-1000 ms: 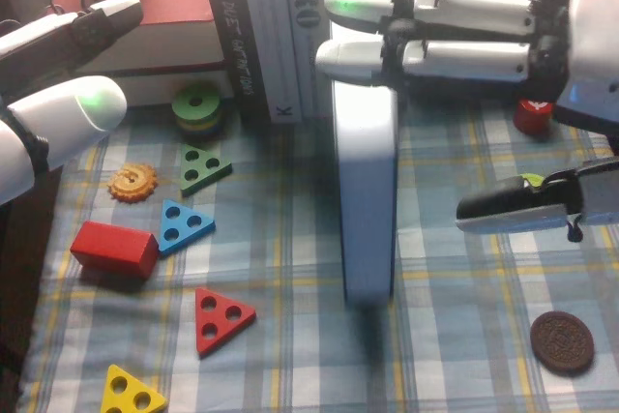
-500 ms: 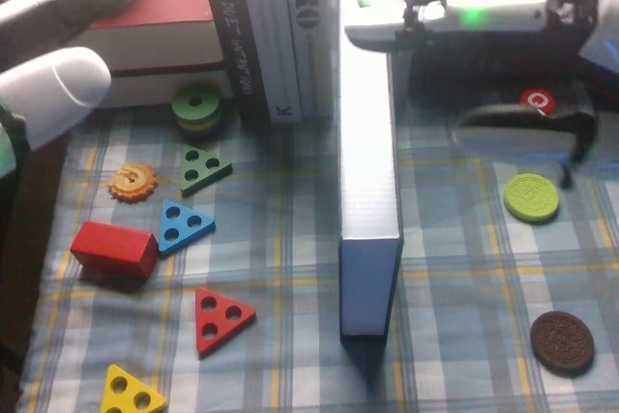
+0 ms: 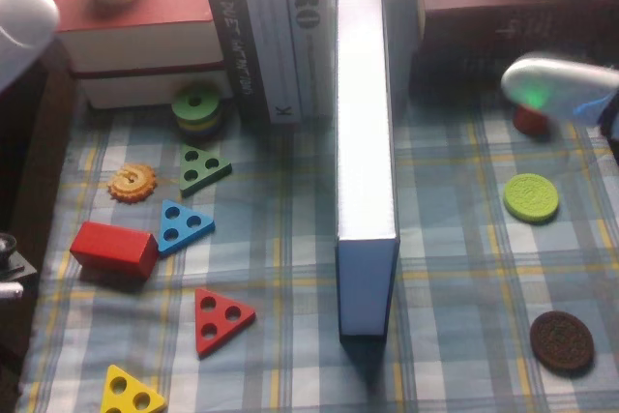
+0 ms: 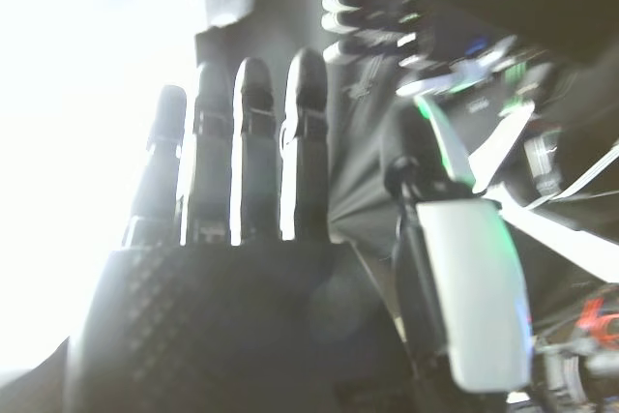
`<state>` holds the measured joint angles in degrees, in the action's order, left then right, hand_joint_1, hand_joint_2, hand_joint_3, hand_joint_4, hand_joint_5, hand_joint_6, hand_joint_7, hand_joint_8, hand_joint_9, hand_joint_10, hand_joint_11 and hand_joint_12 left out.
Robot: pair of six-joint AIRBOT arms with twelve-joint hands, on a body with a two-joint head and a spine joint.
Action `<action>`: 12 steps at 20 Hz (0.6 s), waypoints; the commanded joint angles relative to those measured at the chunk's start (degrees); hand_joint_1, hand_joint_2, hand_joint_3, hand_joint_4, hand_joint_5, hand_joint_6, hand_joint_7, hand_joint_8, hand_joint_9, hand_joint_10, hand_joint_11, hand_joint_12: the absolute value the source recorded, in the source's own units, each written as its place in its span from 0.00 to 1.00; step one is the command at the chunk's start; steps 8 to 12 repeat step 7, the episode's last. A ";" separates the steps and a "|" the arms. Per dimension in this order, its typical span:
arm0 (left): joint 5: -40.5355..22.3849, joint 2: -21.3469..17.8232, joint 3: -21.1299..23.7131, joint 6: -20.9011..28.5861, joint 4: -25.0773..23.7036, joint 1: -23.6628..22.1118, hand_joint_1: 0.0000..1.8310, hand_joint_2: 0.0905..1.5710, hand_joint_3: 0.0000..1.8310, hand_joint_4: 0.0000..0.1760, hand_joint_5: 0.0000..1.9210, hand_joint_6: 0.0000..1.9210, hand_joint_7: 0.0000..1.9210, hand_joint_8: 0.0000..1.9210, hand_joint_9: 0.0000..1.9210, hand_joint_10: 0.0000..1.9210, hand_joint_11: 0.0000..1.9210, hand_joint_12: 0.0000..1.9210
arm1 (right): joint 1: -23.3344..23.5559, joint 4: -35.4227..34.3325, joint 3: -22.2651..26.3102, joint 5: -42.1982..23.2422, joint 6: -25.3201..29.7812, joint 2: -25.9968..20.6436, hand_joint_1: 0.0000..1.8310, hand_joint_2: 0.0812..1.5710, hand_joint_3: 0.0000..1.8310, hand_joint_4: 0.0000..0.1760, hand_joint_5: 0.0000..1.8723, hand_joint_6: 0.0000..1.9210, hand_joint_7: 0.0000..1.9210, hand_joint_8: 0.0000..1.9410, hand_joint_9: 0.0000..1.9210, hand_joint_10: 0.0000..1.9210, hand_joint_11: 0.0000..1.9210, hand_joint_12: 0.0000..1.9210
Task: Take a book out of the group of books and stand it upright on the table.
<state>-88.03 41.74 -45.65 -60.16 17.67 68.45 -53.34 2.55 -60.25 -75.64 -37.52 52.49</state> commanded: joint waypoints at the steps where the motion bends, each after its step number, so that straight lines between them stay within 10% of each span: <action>1: -9.33 0.43 -0.43 1.59 -0.40 -0.40 0.17 0.71 0.00 0.23 0.08 0.00 0.09 0.00 0.09 0.00 0.04 0.12 | -0.08 -2.56 -0.15 -9.45 0.16 0.23 0.19 0.73 0.00 0.77 0.10 0.00 0.11 0.00 0.10 0.00 0.00 0.19; 4: -11.31 1.18 -1.49 5.38 -0.39 -0.40 0.12 0.70 0.00 0.16 0.07 0.00 0.08 0.00 0.09 0.00 0.00 0.21 | -2.53 -5.84 -0.10 -12.23 0.17 0.03 0.16 0.71 0.00 0.99 0.00 0.00 0.00 0.00 0.00 0.00 0.00 0.00; 7: -11.34 2.00 -2.60 9.15 -0.65 -0.44 0.17 0.74 0.00 0.35 0.05 0.00 0.10 0.00 0.12 0.00 0.04 0.09 | -3.80 -6.01 0.53 -15.42 0.18 -0.52 0.22 0.73 0.00 1.00 0.01 0.00 0.01 0.00 0.01 0.00 0.00 0.00; 12: -11.34 2.00 -2.60 9.15 -0.65 -0.44 0.17 0.74 0.00 0.35 0.05 0.00 0.10 0.00 0.12 0.00 0.04 0.09 | -3.80 -6.01 0.53 -15.42 0.18 -0.52 0.22 0.73 0.00 1.00 0.01 0.00 0.01 0.00 0.01 0.00 0.00 0.00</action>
